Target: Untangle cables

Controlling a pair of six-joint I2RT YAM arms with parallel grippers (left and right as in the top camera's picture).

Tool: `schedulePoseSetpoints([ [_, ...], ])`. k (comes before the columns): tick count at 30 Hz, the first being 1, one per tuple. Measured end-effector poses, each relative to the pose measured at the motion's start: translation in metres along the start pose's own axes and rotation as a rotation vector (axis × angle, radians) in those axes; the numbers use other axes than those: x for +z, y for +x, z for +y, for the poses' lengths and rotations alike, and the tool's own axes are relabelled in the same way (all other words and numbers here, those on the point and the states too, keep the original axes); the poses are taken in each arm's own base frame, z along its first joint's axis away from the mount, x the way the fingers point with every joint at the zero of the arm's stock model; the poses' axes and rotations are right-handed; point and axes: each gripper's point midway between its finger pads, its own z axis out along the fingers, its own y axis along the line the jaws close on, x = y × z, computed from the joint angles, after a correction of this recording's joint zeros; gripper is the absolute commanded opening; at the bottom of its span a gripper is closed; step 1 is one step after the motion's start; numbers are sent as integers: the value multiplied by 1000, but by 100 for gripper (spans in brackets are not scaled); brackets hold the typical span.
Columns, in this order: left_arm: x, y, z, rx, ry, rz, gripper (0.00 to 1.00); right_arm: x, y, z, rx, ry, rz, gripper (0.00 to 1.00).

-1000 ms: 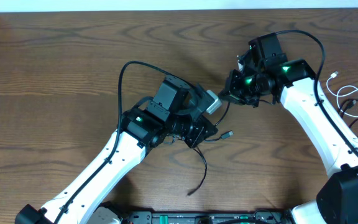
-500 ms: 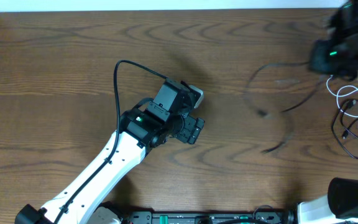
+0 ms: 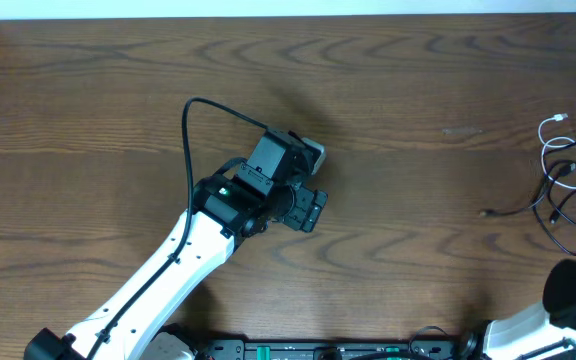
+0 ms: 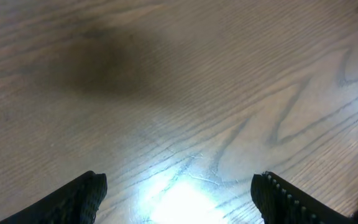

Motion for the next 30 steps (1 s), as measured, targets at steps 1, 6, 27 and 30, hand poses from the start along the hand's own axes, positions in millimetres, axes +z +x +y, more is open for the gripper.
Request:
schedulePoseSetpoints([
  [1,0,0,0,0,0,2,80,6,0,1,0,3,9,1],
  [6,0,1,0,-1,0,4,80,13,-1,-26,82,49,18,47],
  [27,0,-6,-1,3,2,-24,80,-8,80,24,85,-272,383,76],
  [30,0,-6,-1,-10,3,-23,80,5,50,19,124,-225,253,1],
])
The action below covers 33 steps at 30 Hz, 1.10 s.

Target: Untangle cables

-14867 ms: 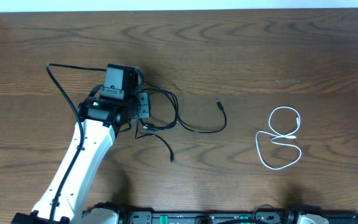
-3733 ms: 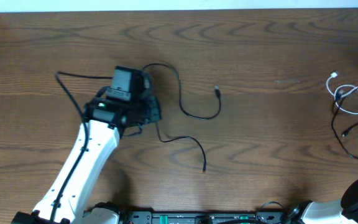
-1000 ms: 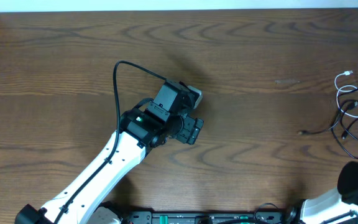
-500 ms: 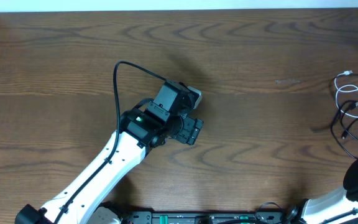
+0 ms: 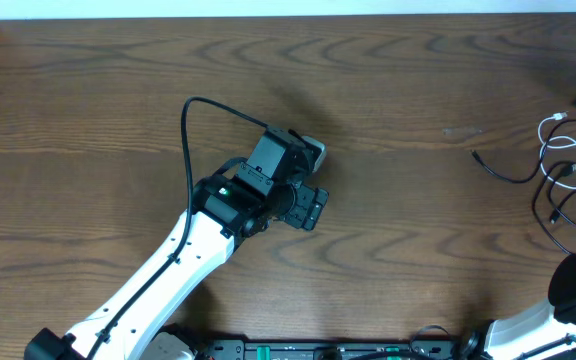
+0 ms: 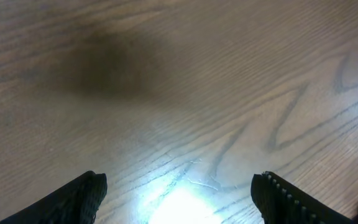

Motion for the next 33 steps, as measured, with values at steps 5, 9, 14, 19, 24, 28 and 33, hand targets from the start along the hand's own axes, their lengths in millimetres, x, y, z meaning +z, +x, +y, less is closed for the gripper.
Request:
schedulePoseSetpoints([
  [5,0,0,0,-13,0,0,80,-4,-47,-5,6,46,-196,1],
  [9,0,1,0,-14,-1,4,80,4,-64,-19,16,134,-252,1],
  [14,0,5,1,-16,-3,21,80,62,-72,-35,27,207,-183,1],
  [19,0,7,1,-17,-4,30,80,114,-65,-74,78,270,-75,1],
  [24,0,7,1,-18,-4,29,80,145,-15,-124,154,367,169,1],
  [28,0,8,1,-21,-4,30,80,146,43,-163,296,454,416,4],
  [33,0,7,1,-21,-4,30,80,123,85,-179,435,423,612,35],
])
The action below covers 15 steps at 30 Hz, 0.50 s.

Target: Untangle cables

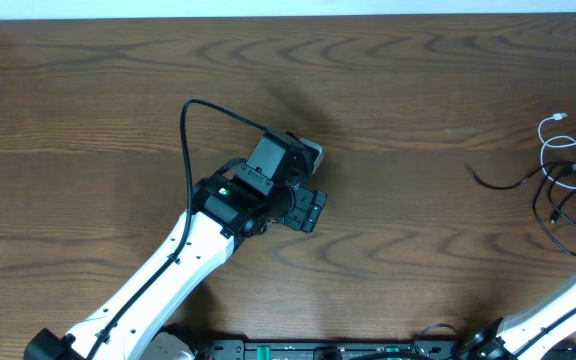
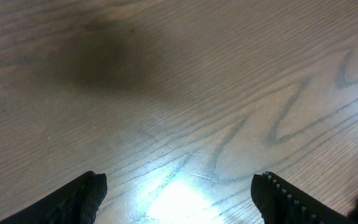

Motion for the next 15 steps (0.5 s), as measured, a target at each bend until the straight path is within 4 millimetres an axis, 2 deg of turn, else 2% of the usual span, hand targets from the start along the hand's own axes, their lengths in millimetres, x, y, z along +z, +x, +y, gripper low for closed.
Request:
schedulePoseSetpoints([
  [3,0,0,0,0,0,-1,80,-1,15,10,-62,-78,75,51],
  [5,0,0,0,0,-1,1,80,-3,21,23,-151,-143,92,54],
  [10,0,3,0,-2,-2,13,80,-6,27,40,-223,-220,106,52],
  [12,0,2,0,-2,-2,9,80,-8,29,48,-262,-262,107,54],
  [13,0,1,0,-1,-1,4,80,-9,30,53,-289,-292,105,56],
  [15,0,-6,-1,3,3,-25,80,-17,35,79,-394,-406,90,70],
])
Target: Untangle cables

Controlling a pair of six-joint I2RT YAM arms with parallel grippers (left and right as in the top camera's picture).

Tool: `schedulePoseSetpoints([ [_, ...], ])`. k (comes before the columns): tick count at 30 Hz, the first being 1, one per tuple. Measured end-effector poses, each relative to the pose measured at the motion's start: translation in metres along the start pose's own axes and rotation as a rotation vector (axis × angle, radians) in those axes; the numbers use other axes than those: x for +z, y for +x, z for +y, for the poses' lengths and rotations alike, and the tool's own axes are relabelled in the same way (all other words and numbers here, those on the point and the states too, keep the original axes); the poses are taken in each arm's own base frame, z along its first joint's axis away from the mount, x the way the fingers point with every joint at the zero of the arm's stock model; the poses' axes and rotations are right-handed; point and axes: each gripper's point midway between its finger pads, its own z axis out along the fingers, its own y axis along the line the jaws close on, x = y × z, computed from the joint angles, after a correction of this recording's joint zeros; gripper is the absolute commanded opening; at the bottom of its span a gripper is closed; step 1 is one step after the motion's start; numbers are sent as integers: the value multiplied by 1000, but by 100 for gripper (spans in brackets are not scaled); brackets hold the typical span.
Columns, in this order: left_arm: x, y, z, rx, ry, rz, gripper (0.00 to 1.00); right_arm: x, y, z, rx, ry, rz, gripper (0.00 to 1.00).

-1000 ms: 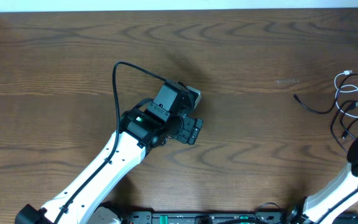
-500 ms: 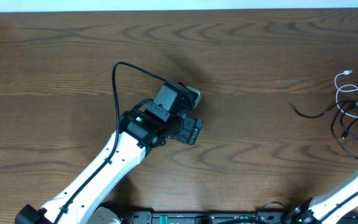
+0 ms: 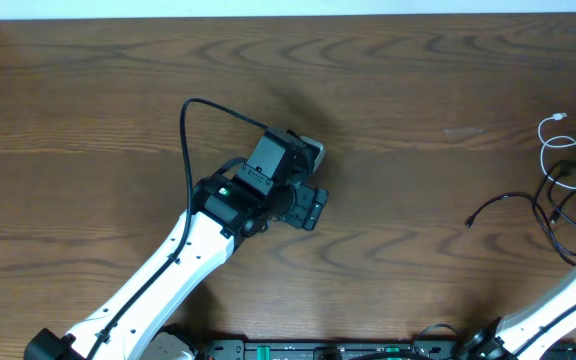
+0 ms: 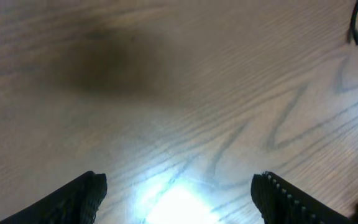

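Note:
A tangle of black cable (image 3: 566,208) and white cable (image 3: 568,150) lies at the table's right edge. One black free end (image 3: 471,221) trails left of the bundle, and its tip (image 4: 355,36) shows at the top right of the left wrist view. My left gripper (image 3: 308,208) (image 4: 179,202) rests mid-table, open, nothing between its black fingers (image 4: 79,199). The right arm (image 3: 558,300) enters at the lower right; its gripper is out of frame.
The brown wooden table (image 3: 388,90) fills the view. The left arm's own black cable (image 3: 193,120) loops up behind its wrist. The table's far edge runs along the top.
The black cable's free end has swung from about level with the white cable down and now curves lower on the table. The left arm stayed put.
The black free end first lay low, left of the bundle. Later it lay higher, beside the white cable, with a dark shape at the top right corner. Then the right arm reached along the right edge, and now the end lies low again. The left gripper stayed open mid-table.

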Motion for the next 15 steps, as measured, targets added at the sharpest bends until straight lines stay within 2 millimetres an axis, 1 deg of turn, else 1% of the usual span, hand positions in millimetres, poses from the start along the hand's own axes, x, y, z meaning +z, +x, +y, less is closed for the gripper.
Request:
schedulePoseSetpoints([
  [1,0,-2,0,-6,2,-10,80,2,-1,12,-47,-31,-4,80],
  [2,0,-4,-1,-16,2,-15,80,3,-4,22,-93,-45,-18,86],
  [3,0,-5,-1,-23,4,-20,80,5,-6,37,-160,-55,-36,97],
  [4,0,-7,-1,-37,5,-27,81,5,-5,47,-193,-58,-46,99],
  [5,0,-7,1,-52,-4,-30,84,4,-3,54,-224,-47,-57,99],
  [6,0,-8,6,-95,-37,-36,85,-3,1,69,-275,-29,-91,99],
  [8,-1,-8,15,-152,-85,-42,86,-16,9,83,-328,10,-140,99],
  [10,-3,-5,31,-240,-147,-42,89,-32,19,97,-374,57,-204,99],
  [13,-7,-3,56,-355,-211,-49,90,-48,32,113,-424,123,-274,99],
  [14,-9,-1,63,-388,-227,-46,90,-54,39,121,-451,155,-304,99],
  [15,-12,3,76,-438,-257,-39,90,-60,50,136,-497,183,-341,99],
])
